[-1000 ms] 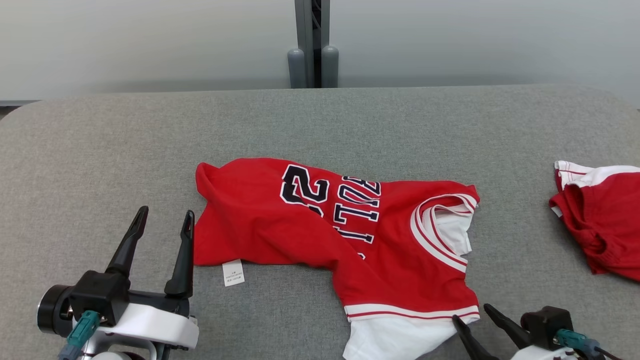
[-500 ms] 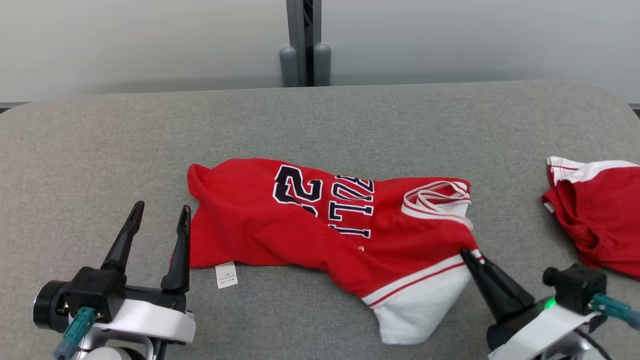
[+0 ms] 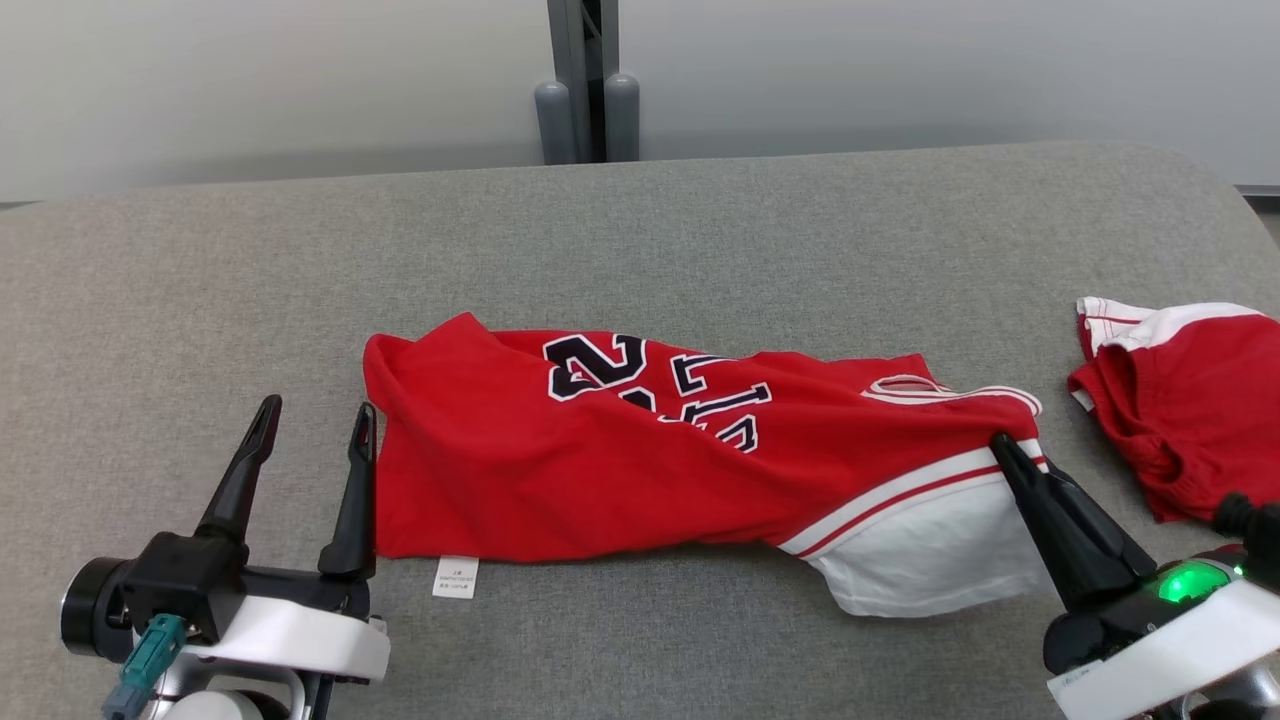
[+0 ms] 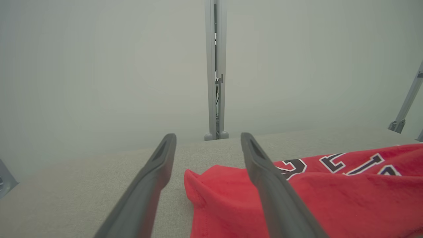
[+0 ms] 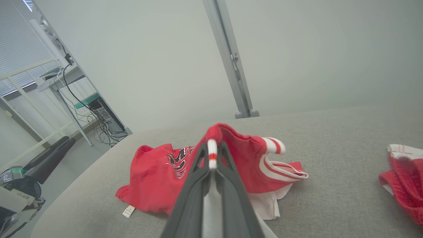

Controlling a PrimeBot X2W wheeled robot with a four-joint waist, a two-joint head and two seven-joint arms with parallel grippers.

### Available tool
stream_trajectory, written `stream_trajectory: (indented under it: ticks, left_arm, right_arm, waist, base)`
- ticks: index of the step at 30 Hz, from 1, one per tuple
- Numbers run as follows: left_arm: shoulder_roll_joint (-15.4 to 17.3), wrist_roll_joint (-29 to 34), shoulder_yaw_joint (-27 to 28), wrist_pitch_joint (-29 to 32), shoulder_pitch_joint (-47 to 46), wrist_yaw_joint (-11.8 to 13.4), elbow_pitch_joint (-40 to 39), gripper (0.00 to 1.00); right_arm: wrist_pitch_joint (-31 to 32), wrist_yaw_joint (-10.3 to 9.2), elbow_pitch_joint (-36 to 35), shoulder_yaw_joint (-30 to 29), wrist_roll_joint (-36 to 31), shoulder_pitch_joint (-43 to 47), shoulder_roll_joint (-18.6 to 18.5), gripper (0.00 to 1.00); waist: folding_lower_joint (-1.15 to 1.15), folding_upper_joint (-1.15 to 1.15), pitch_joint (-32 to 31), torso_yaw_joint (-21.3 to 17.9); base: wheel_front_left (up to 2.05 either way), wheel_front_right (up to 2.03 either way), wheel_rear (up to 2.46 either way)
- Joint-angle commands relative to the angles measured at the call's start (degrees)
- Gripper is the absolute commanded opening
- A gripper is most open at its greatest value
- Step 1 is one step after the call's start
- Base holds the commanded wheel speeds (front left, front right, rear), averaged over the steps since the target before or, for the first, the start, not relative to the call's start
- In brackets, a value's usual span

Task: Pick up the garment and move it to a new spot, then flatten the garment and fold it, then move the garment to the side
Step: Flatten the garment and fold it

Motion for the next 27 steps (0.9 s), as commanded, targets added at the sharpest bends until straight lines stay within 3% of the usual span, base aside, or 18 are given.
stream_trajectory:
  ticks: [1, 5, 7, 9, 16, 17, 19, 20, 21, 27]
  left_arm:
    - [0.33, -0.27, 0.11, -0.12, -1.37, 0.23, -0.28, 1.0]
    - [0.26, -0.14, -0.62, 0.29, -2.43, -0.45, -0.23, 1.0]
    - [0.32, -0.06, -1.02, 0.37, -3.16, -0.74, -0.13, 1.0]
    - [0.19, 0.09, -1.41, 0.36, -4.33, -1.04, -0.13, 1.0]
    - [-0.18, 0.46, -2.38, -0.08, -6.82, -1.85, 0.62, 1.0]
    - [-0.63, 0.47, -3.13, -0.59, -8.25, -2.51, 1.55, 1.0]
    - [-0.74, 0.51, -3.31, -0.82, -8.85, -2.59, 1.93, 1.0]
    - [-0.79, 0.51, -3.44, -0.98, -8.88, -2.68, 2.18, 1.0]
    - [-0.84, 0.49, -3.53, -1.06, -9.02, -2.74, 2.44, 1.0]
    - [-0.73, 0.02, -3.0, -1.86, -9.37, -2.31, 3.7, 1.0]
  right_arm:
    - [0.51, 0.04, 0.64, -0.54, 0.1, -1.11, 0.75, 0.0]
    - [0.42, 0.04, 8.56, -0.7, -0.12, -5.89, 2.51, 0.0]
    - [-0.27, 0.07, 13.97, -0.19, -1.78, -9.08, 1.41, 0.0]
    - [-1.01, 0.09, 19.32, 0.96, 0.62, -12.17, 2.47, 0.0]
    - [-6.87, 0.08, 34.65, 4.28, 2.26, -22.62, 0.71, 0.0]
    - [-10.51, 0.08, 42.58, 7.19, 4.04, -27.93, -0.26, 0.0]
    - [-11.89, 0.08, 45.32, 8.78, 5.17, -29.74, -0.67, 0.0]
    - [-12.58, 0.08, 46.48, 9.52, 6.25, -30.39, -0.7, 0.36]
    - [-13.19, 0.08, 47.3, 10.08, 7.12, -30.8, -0.61, 1.0]
    - [-19.7, 0.09, 49.21, 8.6, 11.03, -27.97, -3.4, 1.0]
  waist:
    - [0.0, 0.0, 0.46, -0.31]
    - [0.0, 0.0, 1.52, -0.31]
    - [0.0, 0.0, 2.35, 0.01]
    - [0.0, 0.0, 3.42, 0.46]
    - [0.0, 0.0, 7.05, 2.39]
    - [0.0, 0.0, 8.56, 3.48]
    - [0.0, 0.0, 8.96, 3.79]
    - [0.0, 0.0, 9.05, 3.84]
    - [0.0, 0.0, 9.1, 3.83]
    - [0.0, 0.0, 7.9, 2.66]
  base:
    - [0.0, 0.0, 0.0]
    - [0.0, 0.0, 0.0]
    - [0.0, 0.0, 0.0]
    - [0.0, 0.0, 0.0]
    - [0.0, 0.0, 0.0]
    - [0.0, 0.0, 0.0]
    - [0.0, 0.0, 0.0]
    - [0.0, 0.0, 0.0]
    - [0.0, 0.0, 0.0]
    - [0.0, 0.0, 0.0]
